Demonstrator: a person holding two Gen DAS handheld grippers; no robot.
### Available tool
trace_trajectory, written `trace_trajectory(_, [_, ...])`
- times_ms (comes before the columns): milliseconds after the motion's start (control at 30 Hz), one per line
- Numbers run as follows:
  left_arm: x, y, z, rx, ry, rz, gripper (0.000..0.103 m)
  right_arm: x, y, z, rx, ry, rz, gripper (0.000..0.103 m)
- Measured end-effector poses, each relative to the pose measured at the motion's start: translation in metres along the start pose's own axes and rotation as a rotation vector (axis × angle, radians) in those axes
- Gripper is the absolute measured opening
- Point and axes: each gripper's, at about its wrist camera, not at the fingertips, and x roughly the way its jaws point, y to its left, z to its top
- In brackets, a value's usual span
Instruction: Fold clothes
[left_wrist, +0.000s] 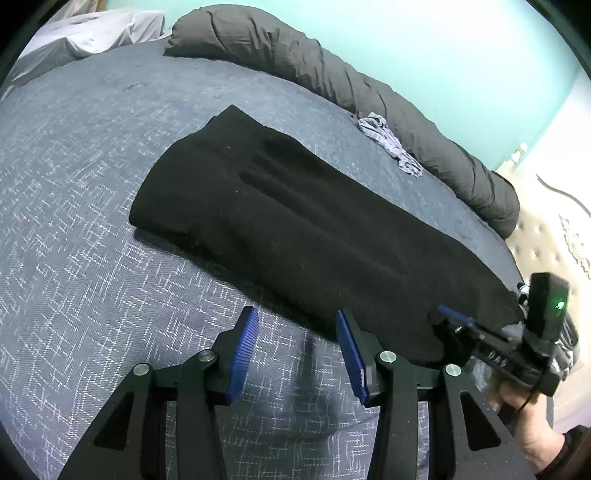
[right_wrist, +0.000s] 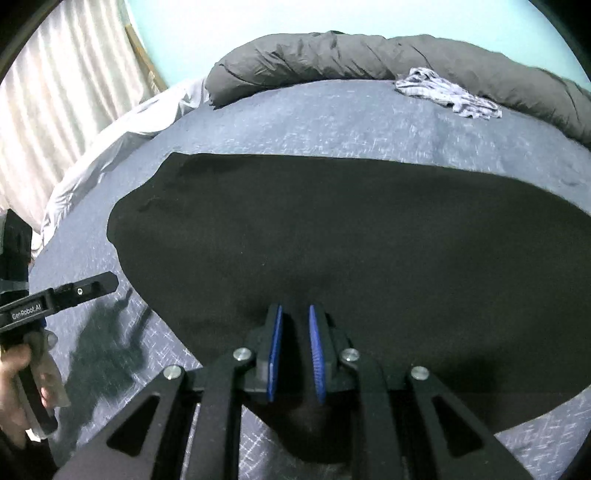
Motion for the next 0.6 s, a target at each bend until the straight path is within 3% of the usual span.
trace_trajectory(100, [0.000,0.000,0.000,0.000,-0.002,0.003,0.048,0.010,0.000,-0.004,-0.016,0.055,-0.013,0.015])
trace_trajectory(333, [0.001,-0.001,0.002,0.014,0.001,0.019,0.049,-0.034,-0.037,0.003,0.118,-0.042,0.026,0.017])
trace_trajectory(400, [0.001,-0.001,0.002,0.008,-0.002,0.021,0.060,-0.052,-0.057,0.002,0.140,-0.064,0.000,0.024])
trace_trajectory(467, [0.000,-0.001,0.003,0.003,-0.006,0.024,0.061,-0.069,-0.082,-0.002,0.168,-0.083,-0.036,0.031])
trace_trajectory(600, [0.001,-0.004,0.003,0.010,-0.005,0.032,0.061,-0.105,-0.144,-0.018,0.257,-0.106,-0.137,0.033])
